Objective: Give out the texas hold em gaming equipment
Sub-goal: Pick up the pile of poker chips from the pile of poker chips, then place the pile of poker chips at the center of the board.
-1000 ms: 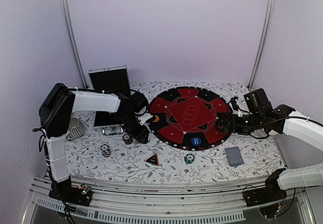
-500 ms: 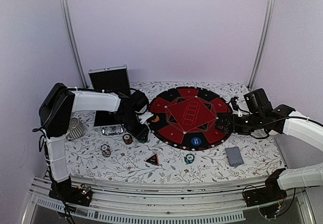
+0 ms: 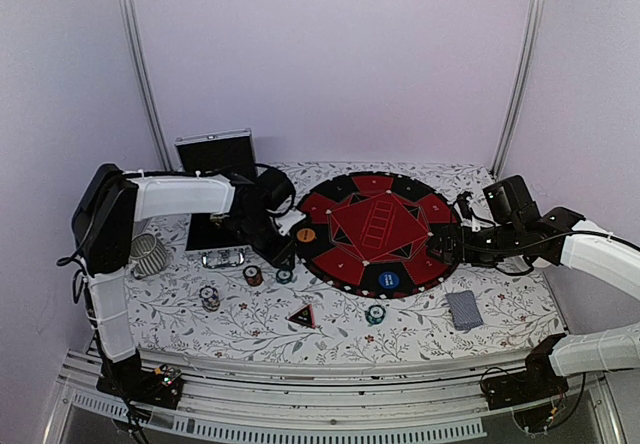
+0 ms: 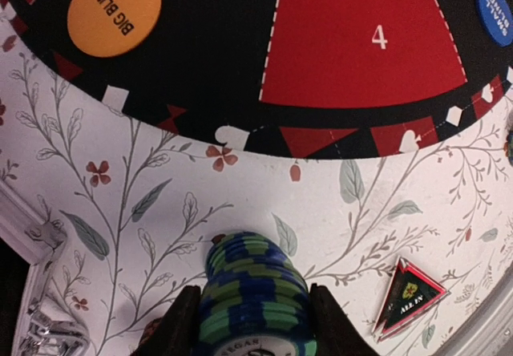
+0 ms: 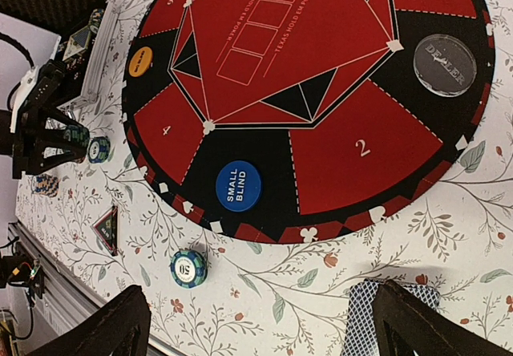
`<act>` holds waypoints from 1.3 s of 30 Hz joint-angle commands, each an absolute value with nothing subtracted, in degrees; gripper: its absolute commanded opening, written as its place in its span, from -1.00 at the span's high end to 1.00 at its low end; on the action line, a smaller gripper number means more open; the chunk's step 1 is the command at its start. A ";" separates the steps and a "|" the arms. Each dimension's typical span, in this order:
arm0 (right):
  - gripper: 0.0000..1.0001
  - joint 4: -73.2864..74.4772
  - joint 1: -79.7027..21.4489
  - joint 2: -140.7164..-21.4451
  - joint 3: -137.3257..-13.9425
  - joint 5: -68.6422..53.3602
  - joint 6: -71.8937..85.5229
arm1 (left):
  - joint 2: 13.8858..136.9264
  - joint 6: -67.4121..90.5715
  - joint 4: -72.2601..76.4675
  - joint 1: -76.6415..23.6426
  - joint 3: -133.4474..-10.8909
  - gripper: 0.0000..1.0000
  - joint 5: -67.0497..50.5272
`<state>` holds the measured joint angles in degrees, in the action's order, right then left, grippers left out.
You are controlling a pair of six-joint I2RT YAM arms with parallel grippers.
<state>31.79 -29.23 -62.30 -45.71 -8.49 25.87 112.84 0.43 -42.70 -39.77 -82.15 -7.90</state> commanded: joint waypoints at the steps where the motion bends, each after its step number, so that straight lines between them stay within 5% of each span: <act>1: -0.98 31.97 -29.15 -62.16 -45.41 -7.55 25.22 | 110.69 -1.56 -44.14 -40.22 -85.28 1.00 -5.59; 17: -0.98 32.58 -29.15 -60.65 -45.04 -7.32 25.57 | 132.58 -2.93 -50.83 -30.11 -111.94 1.00 -0.17; 26: -0.98 32.61 -29.16 -60.71 -44.71 -7.47 25.92 | 138.78 -3.45 -51.72 -28.39 -114.61 0.98 -1.92; 39: -0.98 32.77 -29.12 -60.37 -44.77 -7.63 26.26 | 139.67 -3.94 -52.17 -28.21 -114.36 0.01 -1.61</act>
<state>32.56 -29.23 -61.14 -45.67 -8.05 25.93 137.91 -3.31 -50.50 -28.45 -114.17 -1.37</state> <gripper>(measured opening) 0.988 0.456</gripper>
